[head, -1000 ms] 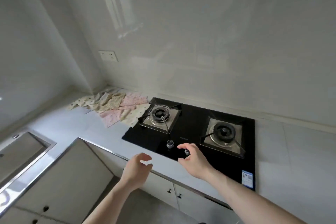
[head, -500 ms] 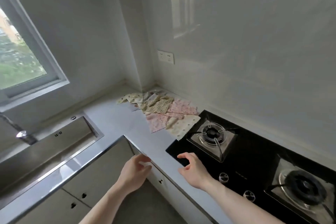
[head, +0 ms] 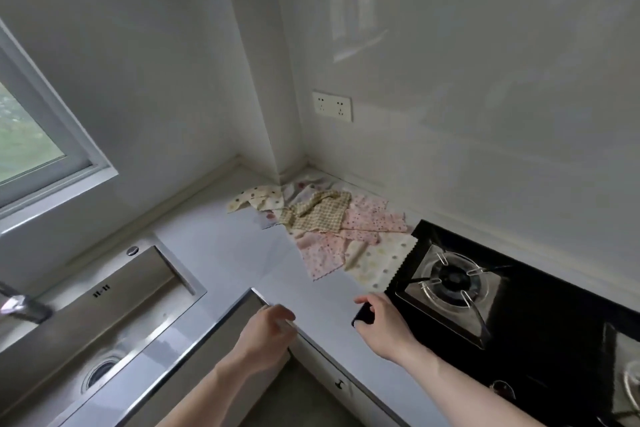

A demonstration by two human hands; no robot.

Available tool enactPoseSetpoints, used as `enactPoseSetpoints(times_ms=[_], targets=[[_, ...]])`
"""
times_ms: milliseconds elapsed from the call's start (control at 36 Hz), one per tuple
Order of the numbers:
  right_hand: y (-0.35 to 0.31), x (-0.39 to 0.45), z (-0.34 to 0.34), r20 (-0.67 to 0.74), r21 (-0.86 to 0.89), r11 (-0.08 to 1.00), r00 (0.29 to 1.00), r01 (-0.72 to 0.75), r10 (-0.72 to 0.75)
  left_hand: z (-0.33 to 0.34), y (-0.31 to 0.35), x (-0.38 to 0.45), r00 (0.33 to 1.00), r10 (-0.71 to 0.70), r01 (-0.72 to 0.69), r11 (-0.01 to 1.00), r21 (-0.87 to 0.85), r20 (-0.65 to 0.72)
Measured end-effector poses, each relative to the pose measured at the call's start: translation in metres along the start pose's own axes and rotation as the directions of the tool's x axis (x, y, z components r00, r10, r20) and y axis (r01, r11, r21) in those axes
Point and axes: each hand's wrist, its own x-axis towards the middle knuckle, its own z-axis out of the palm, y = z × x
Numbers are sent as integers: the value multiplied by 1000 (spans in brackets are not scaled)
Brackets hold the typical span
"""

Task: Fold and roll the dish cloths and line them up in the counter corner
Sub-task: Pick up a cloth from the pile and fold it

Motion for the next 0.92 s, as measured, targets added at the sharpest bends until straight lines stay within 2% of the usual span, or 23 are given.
enactPoseSetpoints(times_ms=[194, 306, 528, 806, 917], targets=[[-6, 47, 33, -171, -26, 985, 971, -172, 165, -34, -41, 80, 976, 139, -151, 987, 61, 166], [-14, 67, 67, -234, -53, 963, 941, -263, 244, -46, -73, 118, 954, 168, -195, 977, 88, 248], [-12, 100, 95, -363, -109, 933, 888, -342, 283, -39, -97, 183, 908, 236, -308, 936, 170, 346], [54, 151, 96, -505, -274, 900, 847, -338, 164, 13, -133, 273, 905, 368, -423, 835, 352, 214], [85, 162, 114, -612, -283, 903, 785, -325, 90, 42, -160, 284, 885, 458, -449, 797, 404, 80]])
